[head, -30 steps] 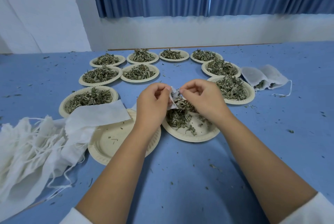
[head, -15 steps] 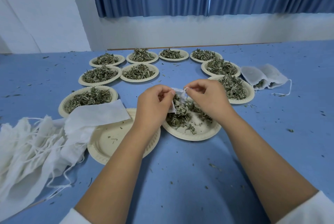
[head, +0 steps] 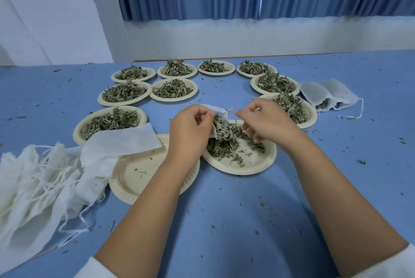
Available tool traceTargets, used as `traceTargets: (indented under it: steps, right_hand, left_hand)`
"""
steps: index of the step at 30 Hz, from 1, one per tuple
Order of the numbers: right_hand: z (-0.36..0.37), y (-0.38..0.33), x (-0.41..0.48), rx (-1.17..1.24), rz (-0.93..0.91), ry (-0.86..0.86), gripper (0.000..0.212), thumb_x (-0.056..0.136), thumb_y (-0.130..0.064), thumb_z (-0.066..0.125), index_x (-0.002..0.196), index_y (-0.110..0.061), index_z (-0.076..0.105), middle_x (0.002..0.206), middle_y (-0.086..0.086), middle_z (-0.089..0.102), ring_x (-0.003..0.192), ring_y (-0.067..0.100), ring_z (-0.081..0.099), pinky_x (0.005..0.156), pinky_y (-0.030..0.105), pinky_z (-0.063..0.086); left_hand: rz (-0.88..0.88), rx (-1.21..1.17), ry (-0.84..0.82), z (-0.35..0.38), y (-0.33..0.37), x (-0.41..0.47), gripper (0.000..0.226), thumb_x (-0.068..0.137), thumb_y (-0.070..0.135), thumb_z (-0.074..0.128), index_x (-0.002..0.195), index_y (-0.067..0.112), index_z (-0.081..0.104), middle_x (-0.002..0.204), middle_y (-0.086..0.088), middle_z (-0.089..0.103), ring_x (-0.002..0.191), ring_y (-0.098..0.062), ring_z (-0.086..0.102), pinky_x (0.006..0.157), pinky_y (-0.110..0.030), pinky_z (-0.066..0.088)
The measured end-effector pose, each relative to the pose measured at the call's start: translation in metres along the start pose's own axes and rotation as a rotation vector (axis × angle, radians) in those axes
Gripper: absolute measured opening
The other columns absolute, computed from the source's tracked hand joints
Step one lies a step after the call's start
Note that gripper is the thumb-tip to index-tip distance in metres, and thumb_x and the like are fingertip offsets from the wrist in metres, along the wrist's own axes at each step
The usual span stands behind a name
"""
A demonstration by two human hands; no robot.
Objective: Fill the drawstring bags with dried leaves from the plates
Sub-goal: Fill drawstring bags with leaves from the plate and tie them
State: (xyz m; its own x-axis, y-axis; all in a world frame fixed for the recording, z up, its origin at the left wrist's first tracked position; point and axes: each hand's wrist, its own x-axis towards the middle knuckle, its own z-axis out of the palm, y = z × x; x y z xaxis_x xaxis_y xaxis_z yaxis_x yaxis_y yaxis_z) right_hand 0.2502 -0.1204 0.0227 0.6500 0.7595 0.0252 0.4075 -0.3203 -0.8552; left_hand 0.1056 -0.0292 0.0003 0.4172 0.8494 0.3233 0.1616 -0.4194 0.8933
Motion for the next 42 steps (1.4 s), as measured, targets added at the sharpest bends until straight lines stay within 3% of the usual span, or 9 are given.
traceTargets:
  steps: [3,7,14,19,22,32,37,40,42]
  right_hand:
    - [-0.002,-0.004,-0.006,0.136,0.128,-0.212,0.058,0.071,-0.052,0.08,0.098,-0.01,0.051,0.085,0.013,0.072,0.061,0.018,0.07,0.053,0.031,0.056]
    - [0.009,-0.009,-0.013,0.147,0.128,-0.293,0.064,0.062,-0.03,0.091,0.106,-0.017,0.047,0.093,0.012,0.068,0.072,0.017,0.074,0.058,0.029,0.058]
    - [0.021,-0.01,-0.014,-0.02,-0.131,0.038,0.03,0.072,-0.014,0.084,0.083,-0.016,0.057,0.073,0.007,0.067,0.052,0.011,0.068,0.05,0.021,0.052]
    - [0.022,-0.008,-0.013,-0.055,-0.301,0.123,0.01,0.078,-0.018,0.08,0.083,-0.021,0.072,0.067,-0.01,0.066,0.062,0.011,0.065,0.065,0.024,0.053]
    - [0.025,-0.006,-0.012,-0.153,-0.393,0.17,0.007,0.08,-0.022,0.078,0.086,-0.024,0.077,0.061,-0.021,0.057,0.055,0.0,0.054,0.059,0.008,0.038]
    - [0.036,-0.001,-0.01,-0.126,-0.441,0.211,0.007,0.08,-0.017,0.075,0.08,-0.024,0.076,0.072,-0.016,0.054,0.064,-0.011,0.05,0.06,0.008,0.035]
    - [0.032,-0.001,-0.009,-0.167,-0.481,0.161,0.015,0.089,-0.023,0.065,0.093,-0.03,0.078,0.103,-0.006,0.049,0.099,0.007,0.048,0.089,0.02,0.035]
    - [0.03,-0.003,-0.012,-0.183,-0.541,0.217,0.019,0.087,-0.022,0.064,0.089,-0.038,0.074,0.117,-0.008,0.049,0.109,0.011,0.042,0.094,0.015,0.028]
    - [0.029,-0.003,-0.014,-0.188,-0.607,0.295,0.012,0.084,-0.025,0.064,0.081,-0.027,0.076,0.115,-0.006,0.055,0.109,0.014,0.045,0.093,0.016,0.032]
  left_hand:
    - [-0.023,-0.033,0.018,0.0,0.001,-0.001,0.013,0.092,0.016,0.061,0.083,0.018,0.07,0.067,0.001,0.07,0.071,-0.017,0.069,0.077,-0.043,0.058]
    - [-0.029,-0.01,0.041,0.001,0.003,-0.001,0.012,0.092,0.017,0.061,0.085,0.017,0.07,0.063,0.007,0.069,0.068,-0.008,0.067,0.077,-0.034,0.056]
    - [-0.039,-0.033,0.049,0.001,0.002,0.0,0.012,0.094,0.017,0.061,0.087,0.012,0.069,0.069,-0.001,0.071,0.074,-0.016,0.071,0.079,-0.043,0.058]
    - [-0.027,-0.005,0.03,0.001,0.003,-0.001,0.013,0.094,0.019,0.061,0.083,0.018,0.068,0.066,0.004,0.071,0.069,-0.007,0.068,0.077,-0.033,0.056]
    - [-0.006,-0.016,-0.018,0.002,0.005,-0.004,0.013,0.094,0.018,0.061,0.085,0.018,0.07,0.069,0.003,0.071,0.069,-0.008,0.069,0.076,-0.033,0.057]
    - [0.026,-0.064,-0.069,0.004,0.006,-0.006,0.023,0.094,0.013,0.058,0.078,0.029,0.065,0.068,0.003,0.07,0.073,-0.015,0.07,0.078,-0.044,0.059]
    - [0.067,-0.055,-0.001,0.002,0.006,-0.004,0.023,0.094,0.018,0.059,0.077,0.032,0.064,0.067,0.015,0.067,0.062,0.003,0.06,0.06,-0.011,0.046]
    - [0.039,-0.073,0.066,-0.002,0.005,-0.002,0.02,0.094,0.019,0.061,0.079,0.03,0.064,0.063,0.016,0.065,0.061,0.009,0.057,0.059,-0.005,0.04]
    - [0.006,-0.097,0.099,-0.005,0.004,0.001,0.014,0.094,0.019,0.061,0.082,0.025,0.067,0.068,0.015,0.065,0.061,0.009,0.056,0.059,-0.004,0.039]
